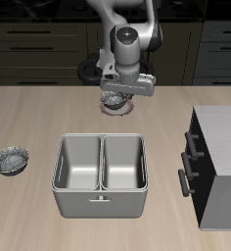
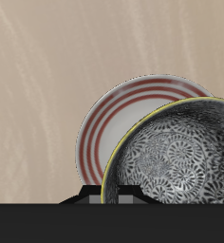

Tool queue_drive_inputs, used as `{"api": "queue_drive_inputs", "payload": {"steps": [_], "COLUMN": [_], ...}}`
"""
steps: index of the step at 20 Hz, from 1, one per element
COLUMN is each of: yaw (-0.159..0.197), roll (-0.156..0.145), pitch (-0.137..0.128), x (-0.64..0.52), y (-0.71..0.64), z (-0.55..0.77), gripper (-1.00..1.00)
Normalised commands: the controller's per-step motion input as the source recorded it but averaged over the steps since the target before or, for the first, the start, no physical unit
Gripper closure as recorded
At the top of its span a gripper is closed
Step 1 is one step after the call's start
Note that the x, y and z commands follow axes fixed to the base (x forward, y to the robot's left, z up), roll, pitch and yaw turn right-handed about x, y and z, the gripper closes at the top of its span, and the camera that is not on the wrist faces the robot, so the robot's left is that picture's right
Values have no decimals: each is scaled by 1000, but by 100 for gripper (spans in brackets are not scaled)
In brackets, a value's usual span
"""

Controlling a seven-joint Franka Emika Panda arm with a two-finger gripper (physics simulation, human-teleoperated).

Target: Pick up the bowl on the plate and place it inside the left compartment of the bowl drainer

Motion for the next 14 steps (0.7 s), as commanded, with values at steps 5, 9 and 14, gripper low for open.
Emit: {"api": "queue_drive_inputs", "payload": {"steps": [5, 9, 14], "yaw": [45, 64, 39], "roll": [-21, -7, -5], "pitch": [-28, -44, -25], "x": [20, 49, 60], "y": [-59, -12, -71], "z": [169, 252, 296], "gripper": [100, 100, 100]}}
